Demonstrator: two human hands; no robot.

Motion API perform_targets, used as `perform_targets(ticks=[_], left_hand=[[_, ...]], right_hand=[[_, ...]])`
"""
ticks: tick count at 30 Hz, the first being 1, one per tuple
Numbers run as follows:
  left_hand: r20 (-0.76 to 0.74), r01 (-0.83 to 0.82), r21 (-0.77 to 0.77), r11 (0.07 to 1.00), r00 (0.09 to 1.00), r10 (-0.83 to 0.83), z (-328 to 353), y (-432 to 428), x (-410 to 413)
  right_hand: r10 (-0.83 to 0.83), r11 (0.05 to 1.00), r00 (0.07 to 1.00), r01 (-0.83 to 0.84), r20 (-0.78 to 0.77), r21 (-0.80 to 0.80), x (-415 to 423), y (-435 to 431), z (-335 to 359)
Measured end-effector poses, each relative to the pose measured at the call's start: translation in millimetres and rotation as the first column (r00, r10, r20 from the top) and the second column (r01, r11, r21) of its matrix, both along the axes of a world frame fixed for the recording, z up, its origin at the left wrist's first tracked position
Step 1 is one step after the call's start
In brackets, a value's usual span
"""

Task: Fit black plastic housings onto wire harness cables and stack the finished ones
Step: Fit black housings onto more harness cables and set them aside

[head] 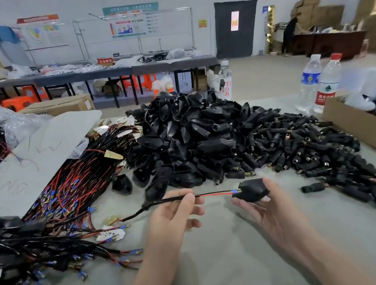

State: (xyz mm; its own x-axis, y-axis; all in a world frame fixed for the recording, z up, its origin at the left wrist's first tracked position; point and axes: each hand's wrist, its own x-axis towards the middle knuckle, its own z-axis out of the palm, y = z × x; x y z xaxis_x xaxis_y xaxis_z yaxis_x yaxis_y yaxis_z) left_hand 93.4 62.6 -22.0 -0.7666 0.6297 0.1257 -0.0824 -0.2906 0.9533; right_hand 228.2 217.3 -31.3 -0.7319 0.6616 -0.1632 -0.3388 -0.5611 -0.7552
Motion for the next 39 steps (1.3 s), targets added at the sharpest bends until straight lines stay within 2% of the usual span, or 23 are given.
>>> perform_targets(ticks=[4,6,11,15,18,20,22,25,30,35,39], left_hand=[[-0.003,0.001,0.007,1.0,1.0,-0.001,-2,5,1],[0.004,0.008,0.012,1.0,1.0,-0.009,-2,7,0],[0.012,0.048,0.03,0.998,0.999,-0.048,-3,12,-1],[-0.02,0.059,0.009,0.998,0.998,-0.059,-4,13,3],[-0.137,0.029,-0.06,0.998,0.99,-0.037,-7,15,6],[-0.223,-0.01,-0.106,0.994,0.975,-0.014,-8,16,10],[-0.269,-0.055,-0.137,0.989,0.963,0.017,-11,17,12],[-0.263,-0.099,-0.166,0.981,0.963,0.053,-13,17,12],[-0.286,-0.1,-0.171,0.98,0.957,0.047,-9,14,14],[-0.241,-0.011,-0.129,0.992,0.97,-0.021,-2,12,15],[-0.22,0.017,-0.155,0.988,0.974,-0.051,-3,13,14]], right_hand=[[-0.021,0.994,0.996,0.011,-0.091,-0.113,-4,8,-2],[-0.058,0.986,0.994,0.042,-0.09,-0.164,-5,11,-2],[-0.022,1.0,1.0,0.022,0.009,0.001,-7,14,-7],[-0.064,0.988,0.991,0.047,0.114,0.148,-8,13,-11],[-0.089,0.977,0.986,0.059,0.14,0.207,-7,14,-14],[-0.087,0.98,0.986,0.059,0.14,0.189,-7,13,-14],[-0.06,0.993,0.99,0.047,0.126,0.107,-7,13,-14],[0.03,1.0,0.995,-0.03,0.093,0.006,-4,13,-11],[0.117,0.993,0.992,-0.117,0.054,-0.009,-4,5,-8],[0.141,0.989,0.99,-0.139,0.03,-0.039,-3,3,-7],[0.169,0.984,0.986,-0.169,-0.007,-0.055,-2,2,-3]])
